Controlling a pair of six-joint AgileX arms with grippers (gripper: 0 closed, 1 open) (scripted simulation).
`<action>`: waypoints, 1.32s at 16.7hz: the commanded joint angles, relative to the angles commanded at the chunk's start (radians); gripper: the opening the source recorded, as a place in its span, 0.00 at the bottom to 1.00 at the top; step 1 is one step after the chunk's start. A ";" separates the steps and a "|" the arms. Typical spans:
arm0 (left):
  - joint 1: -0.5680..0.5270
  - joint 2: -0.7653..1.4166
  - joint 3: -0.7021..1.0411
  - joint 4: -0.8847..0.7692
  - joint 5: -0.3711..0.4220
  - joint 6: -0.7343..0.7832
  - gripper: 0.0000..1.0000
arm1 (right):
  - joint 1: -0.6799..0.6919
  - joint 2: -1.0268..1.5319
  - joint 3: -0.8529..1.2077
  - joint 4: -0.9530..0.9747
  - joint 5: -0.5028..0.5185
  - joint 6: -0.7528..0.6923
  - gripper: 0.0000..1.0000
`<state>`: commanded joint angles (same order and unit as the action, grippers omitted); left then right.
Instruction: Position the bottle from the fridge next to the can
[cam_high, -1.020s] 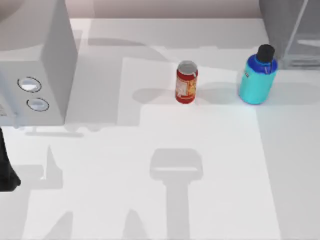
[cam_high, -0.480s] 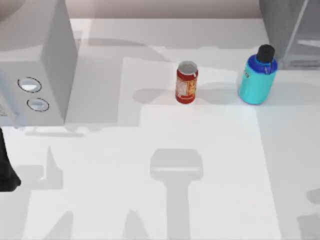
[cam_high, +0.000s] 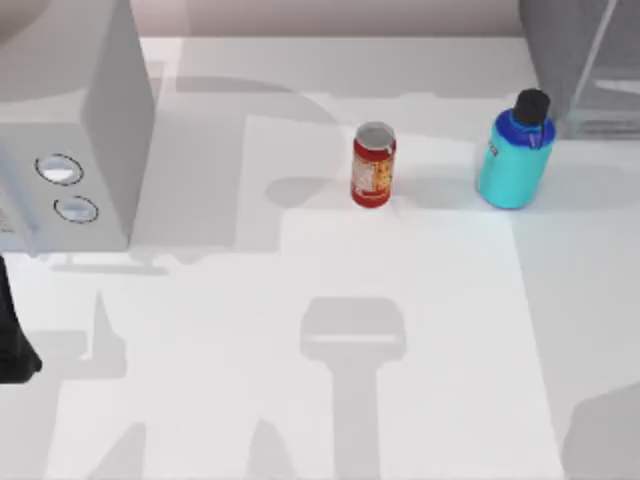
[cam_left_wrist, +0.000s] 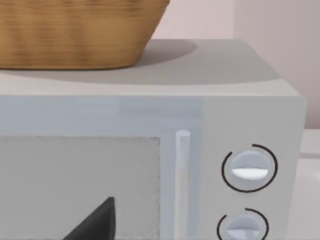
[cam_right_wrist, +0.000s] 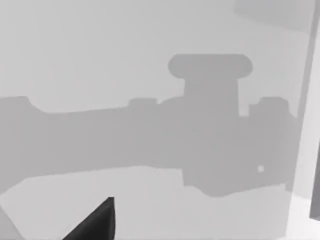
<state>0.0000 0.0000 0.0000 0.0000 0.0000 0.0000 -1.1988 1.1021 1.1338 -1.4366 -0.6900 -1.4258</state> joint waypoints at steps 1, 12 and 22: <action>0.000 0.000 0.000 0.000 0.000 0.000 1.00 | -0.095 0.110 0.030 -0.006 -0.039 -0.106 1.00; 0.000 0.000 0.000 0.000 0.000 0.000 1.00 | -0.612 0.721 0.204 -0.056 -0.256 -0.631 1.00; 0.000 0.000 0.000 0.000 0.000 0.000 1.00 | -0.506 0.727 0.198 0.085 -0.240 -0.474 1.00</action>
<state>0.0000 0.0000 0.0000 0.0000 0.0000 0.0000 -1.7044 1.8291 1.3314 -1.3515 -0.9296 -1.9003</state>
